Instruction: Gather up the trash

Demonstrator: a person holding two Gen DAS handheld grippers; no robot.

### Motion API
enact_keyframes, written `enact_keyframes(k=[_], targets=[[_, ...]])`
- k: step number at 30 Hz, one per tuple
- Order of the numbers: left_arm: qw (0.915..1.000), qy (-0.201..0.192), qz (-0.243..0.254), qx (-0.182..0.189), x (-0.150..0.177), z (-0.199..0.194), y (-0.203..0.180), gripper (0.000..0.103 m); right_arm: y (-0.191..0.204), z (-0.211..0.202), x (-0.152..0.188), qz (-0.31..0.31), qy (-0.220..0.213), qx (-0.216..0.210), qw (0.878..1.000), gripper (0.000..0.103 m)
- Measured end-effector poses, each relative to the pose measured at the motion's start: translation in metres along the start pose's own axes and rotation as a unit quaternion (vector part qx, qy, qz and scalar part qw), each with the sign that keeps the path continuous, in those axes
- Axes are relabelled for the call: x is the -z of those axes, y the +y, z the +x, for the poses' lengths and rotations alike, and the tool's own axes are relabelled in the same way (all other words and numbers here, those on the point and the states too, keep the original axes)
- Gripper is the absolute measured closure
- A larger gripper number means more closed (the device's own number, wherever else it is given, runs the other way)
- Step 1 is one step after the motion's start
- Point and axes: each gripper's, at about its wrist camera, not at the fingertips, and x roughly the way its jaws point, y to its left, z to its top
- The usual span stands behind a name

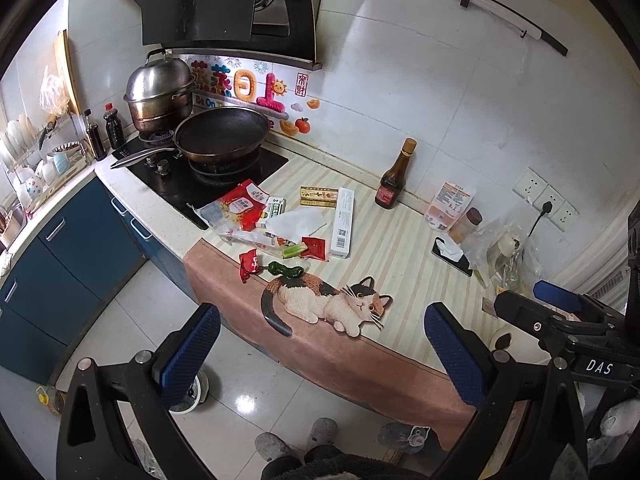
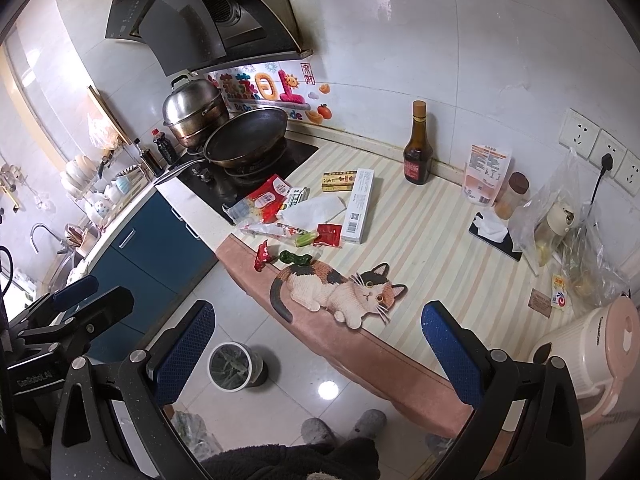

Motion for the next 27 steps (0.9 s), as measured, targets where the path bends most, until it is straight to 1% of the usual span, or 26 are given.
enact_keyframes(k=[7,10,14,27], targets=[[1.0000,0.000,0.000,0.001,-0.001,-0.001,0.000,0.000,0.001,-0.002,-0.002,-0.001,0.003,-0.001,1.000,0.000],[1.0000,0.001,-0.001,0.000,-0.003,-0.003,0.000,0.000,0.012,-0.002,0.004,-0.002,0.003,-0.001,1.000,0.000],[1.0000,0.001,-0.003,0.001,-0.004,-0.004,0.001,0.000,0.016,-0.002,0.005,-0.002,0.004,-0.002,1.000,0.000],[1.0000,0.000,-0.001,0.001,-0.002,-0.004,0.001,0.000,0.017,-0.001,0.006,-0.001,0.005,-0.004,1.000,0.000]])
